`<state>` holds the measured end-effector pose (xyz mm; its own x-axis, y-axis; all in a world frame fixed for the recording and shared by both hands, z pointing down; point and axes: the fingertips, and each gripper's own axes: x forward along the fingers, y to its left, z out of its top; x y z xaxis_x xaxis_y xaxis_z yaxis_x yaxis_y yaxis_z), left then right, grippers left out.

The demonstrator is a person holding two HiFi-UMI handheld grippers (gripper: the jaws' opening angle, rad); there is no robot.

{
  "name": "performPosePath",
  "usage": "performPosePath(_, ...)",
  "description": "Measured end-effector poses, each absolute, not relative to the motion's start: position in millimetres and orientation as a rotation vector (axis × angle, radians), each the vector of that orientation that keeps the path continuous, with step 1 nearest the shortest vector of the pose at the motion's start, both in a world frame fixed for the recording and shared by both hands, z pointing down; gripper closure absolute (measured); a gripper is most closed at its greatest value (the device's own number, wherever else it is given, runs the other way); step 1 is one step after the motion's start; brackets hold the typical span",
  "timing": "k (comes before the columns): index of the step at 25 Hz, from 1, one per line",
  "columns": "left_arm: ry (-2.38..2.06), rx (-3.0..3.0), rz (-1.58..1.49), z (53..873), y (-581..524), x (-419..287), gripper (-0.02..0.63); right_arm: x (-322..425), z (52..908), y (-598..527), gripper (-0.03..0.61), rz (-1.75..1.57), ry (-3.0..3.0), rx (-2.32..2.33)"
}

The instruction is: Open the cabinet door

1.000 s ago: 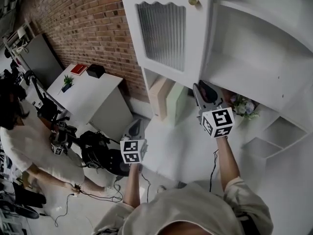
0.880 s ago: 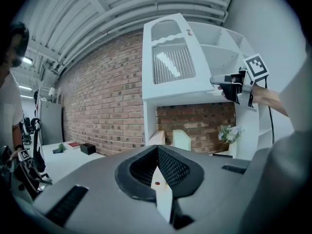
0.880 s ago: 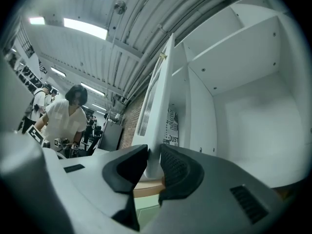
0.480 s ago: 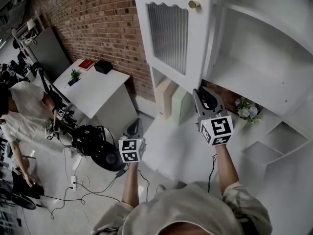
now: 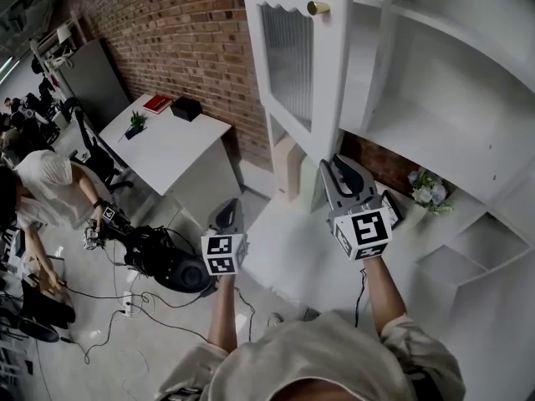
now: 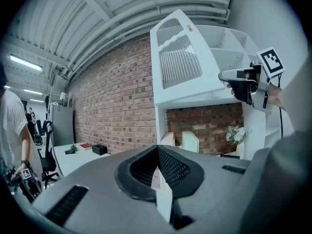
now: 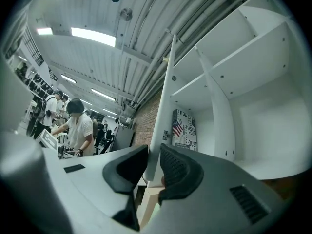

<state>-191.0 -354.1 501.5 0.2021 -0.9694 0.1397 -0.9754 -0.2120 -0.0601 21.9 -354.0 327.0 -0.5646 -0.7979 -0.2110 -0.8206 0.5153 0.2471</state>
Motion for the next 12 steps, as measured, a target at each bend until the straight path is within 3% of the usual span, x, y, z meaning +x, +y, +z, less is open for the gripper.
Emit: performPosePath(12, -2.012, 2.348, 0.226, 502.7, -343.3, -210.3, 0.588, -23.6, 328.2, -333.9, 0.479, 0.548, 2.739, -1.256)
